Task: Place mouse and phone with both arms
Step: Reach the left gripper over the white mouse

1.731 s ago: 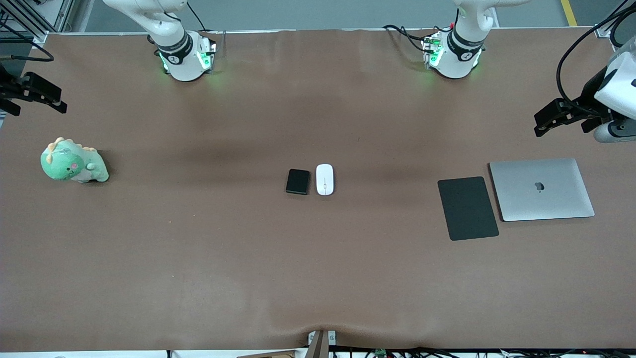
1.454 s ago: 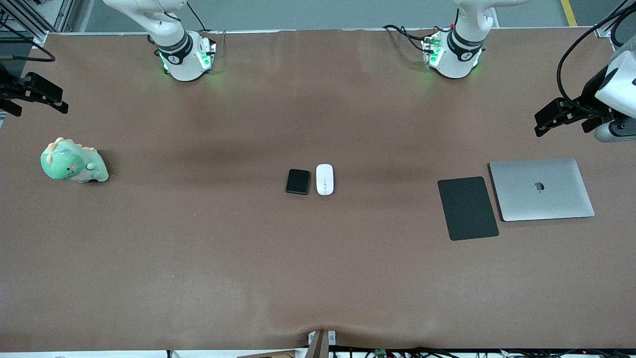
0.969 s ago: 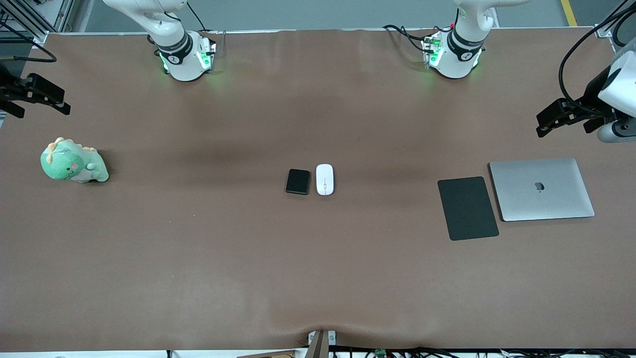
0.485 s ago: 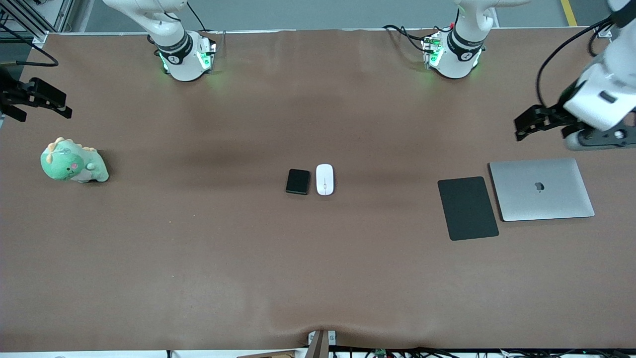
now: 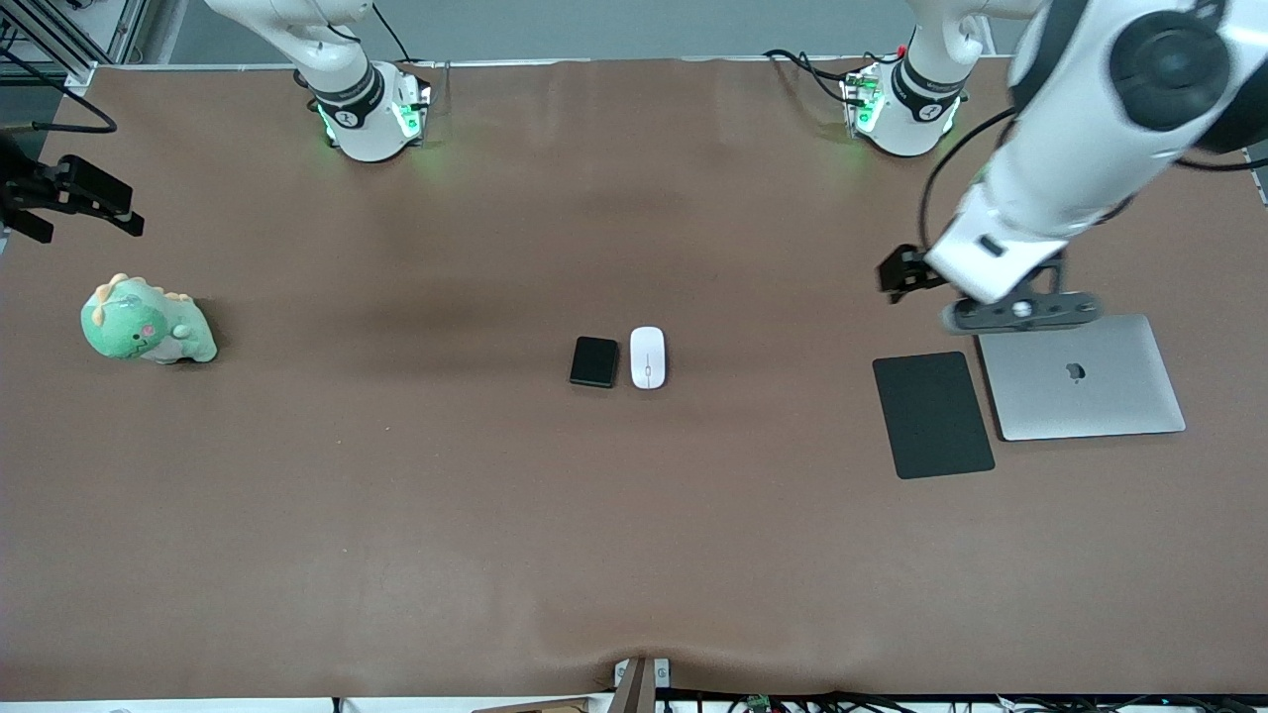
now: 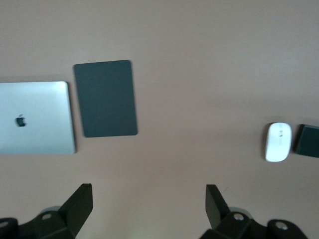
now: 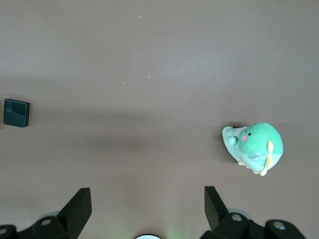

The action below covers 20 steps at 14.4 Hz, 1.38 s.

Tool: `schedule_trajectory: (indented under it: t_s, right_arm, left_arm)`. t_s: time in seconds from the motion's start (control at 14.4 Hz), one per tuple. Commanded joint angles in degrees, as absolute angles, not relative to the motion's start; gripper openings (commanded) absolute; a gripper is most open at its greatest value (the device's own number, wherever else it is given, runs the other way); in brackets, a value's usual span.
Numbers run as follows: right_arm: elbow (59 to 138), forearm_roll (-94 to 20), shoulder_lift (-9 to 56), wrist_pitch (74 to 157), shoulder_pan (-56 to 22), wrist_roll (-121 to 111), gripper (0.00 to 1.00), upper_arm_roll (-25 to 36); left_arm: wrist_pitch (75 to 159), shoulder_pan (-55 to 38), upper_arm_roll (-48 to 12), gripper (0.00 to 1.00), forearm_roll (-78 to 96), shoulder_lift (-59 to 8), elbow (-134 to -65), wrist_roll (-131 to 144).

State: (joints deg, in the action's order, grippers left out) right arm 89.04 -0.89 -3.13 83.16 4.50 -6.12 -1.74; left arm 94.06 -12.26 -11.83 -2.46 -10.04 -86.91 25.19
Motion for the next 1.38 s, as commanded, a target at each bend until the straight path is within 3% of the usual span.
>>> schedule_trajectory:
  t_s: [0.0,0.9,1.32]
  right_arm:
    - [88.33,-1.49,-2.81,82.88,4.57,-6.24,1.0,-1.85]
    - [88.24,-1.58,-2.72,83.06,4.92,-6.24,1.0,-1.85]
    - [87.89,-1.76,-1.76,83.06,5.71,-6.5,1.0,-1.67]
  left_arm:
    - [98.16,-15.81,-11.6,1.0,-2.64,-14.14,-85.69,30.56]
    - [125.67,-30.75,-11.6,1.0,-6.5,-36.46,-88.94,47.55]
    - [131.82,-33.74,-11.6,1.0,-6.59,-39.28,-91.32,50.09]
